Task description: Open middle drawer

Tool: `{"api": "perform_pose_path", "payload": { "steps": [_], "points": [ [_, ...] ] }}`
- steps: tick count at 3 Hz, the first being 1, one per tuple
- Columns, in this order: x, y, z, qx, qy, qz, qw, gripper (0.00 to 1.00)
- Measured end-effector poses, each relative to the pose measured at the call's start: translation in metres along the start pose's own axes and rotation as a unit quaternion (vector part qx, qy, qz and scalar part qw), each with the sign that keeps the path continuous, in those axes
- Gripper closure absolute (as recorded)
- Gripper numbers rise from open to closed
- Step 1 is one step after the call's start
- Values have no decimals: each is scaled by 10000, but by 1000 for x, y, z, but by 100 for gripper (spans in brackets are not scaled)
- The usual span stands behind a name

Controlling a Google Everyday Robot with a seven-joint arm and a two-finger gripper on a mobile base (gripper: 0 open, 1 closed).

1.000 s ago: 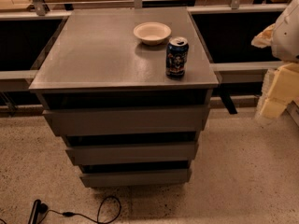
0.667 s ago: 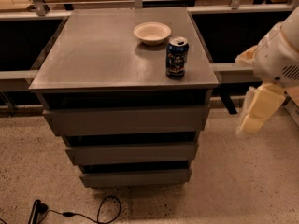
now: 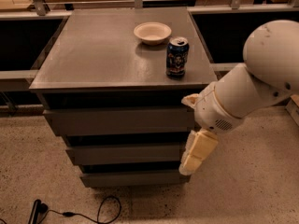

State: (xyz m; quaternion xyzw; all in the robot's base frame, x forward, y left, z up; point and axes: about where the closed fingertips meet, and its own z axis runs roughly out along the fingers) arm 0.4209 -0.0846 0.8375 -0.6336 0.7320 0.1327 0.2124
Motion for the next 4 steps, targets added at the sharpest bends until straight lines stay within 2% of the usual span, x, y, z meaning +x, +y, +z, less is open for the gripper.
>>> {"api": "perform_pose_path", "payload": {
  "steps": [1,2,3,4],
  "points": [
    [0,0,1,-1,3,-6,10000,0],
    [3,-8,13,223,-211,-13,9995,0],
    [32,19,80,264,-1039,112,9942,0],
    [39,12,71,543,-990,37,9936,0]
  ]
}}
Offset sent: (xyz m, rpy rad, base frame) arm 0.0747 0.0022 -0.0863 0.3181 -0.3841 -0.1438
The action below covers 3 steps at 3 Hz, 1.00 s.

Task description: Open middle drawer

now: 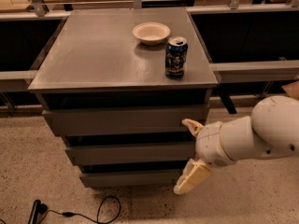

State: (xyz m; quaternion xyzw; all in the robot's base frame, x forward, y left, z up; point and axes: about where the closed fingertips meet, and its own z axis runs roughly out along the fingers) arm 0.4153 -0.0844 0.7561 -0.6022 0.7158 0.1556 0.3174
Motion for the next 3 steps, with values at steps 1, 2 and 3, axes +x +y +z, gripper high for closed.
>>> {"api": "perform_pose_path", "payload": {
  "steps": [1,2,3],
  "points": [
    [5,-2,18,-235,44,-27,9997,0],
    [50,-4,78,-229,-402,159,9988,0],
    [87,-16,121,195,-727,291,9967,0]
  ]
}}
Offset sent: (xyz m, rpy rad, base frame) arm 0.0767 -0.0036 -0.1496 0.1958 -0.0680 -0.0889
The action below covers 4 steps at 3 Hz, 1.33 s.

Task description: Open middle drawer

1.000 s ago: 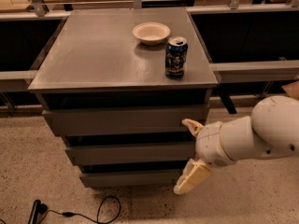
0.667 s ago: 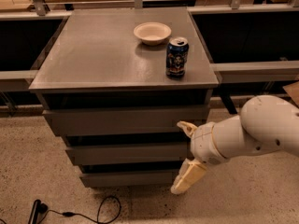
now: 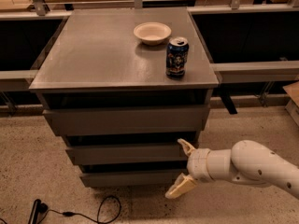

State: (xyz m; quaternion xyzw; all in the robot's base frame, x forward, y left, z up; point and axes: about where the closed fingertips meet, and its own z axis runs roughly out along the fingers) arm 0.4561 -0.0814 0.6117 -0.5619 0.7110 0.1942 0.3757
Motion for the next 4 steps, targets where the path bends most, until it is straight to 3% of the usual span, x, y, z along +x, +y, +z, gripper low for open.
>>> {"api": "perform_pose_path", "payload": {
  "steps": [1,2,3,4],
  "points": [
    [8,-9,9,176,-46,87,9998,0],
    [19,-16,28,31,111,318,9994,0],
    [29,-13,66,-72,222,40,9997,0],
    [36,-20,97,135,281,-647,9974,0]
  ]
}}
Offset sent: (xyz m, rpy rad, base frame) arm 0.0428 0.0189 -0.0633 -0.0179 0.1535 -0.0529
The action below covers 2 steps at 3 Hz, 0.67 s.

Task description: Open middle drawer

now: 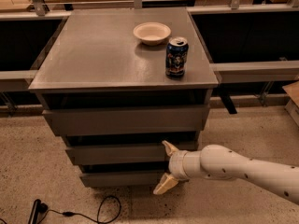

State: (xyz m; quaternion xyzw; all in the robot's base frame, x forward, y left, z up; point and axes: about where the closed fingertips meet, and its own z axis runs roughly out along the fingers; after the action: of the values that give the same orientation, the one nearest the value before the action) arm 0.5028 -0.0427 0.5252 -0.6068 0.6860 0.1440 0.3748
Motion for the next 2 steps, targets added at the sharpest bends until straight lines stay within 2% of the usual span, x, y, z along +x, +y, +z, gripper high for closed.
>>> {"api": "perform_pose_path", "payload": {
  "steps": [1,2],
  "points": [
    [0,0,0,0,0,0,10000,0],
    [0,-13,4,56,157,-333,9993,0]
  ]
}}
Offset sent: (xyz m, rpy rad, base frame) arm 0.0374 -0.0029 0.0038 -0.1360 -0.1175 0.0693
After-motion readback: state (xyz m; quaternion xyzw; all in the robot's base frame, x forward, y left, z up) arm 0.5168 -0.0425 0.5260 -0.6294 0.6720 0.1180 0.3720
